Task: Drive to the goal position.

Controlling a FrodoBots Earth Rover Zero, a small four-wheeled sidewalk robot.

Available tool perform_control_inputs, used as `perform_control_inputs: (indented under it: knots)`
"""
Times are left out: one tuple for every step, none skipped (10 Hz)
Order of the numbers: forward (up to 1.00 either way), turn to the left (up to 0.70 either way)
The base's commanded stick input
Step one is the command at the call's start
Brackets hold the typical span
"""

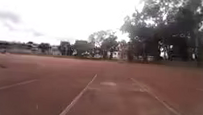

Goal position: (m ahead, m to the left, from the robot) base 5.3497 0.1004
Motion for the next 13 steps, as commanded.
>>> perform_control_inputs:
  knots:
    - [0.70, 0.00]
    - [0.70, 0.00]
    - [0.70, 0.00]
    - [0.70, 0.00]
    - [0.70, 0.00]
    - [0.70, 0.00]
    - [0.70, 0.00]
    - [0.70, 0.00]
    - [0.70, 0.00]
    - [0.70, 0.00]
    - [0.70, 0.00]
    - [0.70, 0.00]
    - [0.70, 0.00]
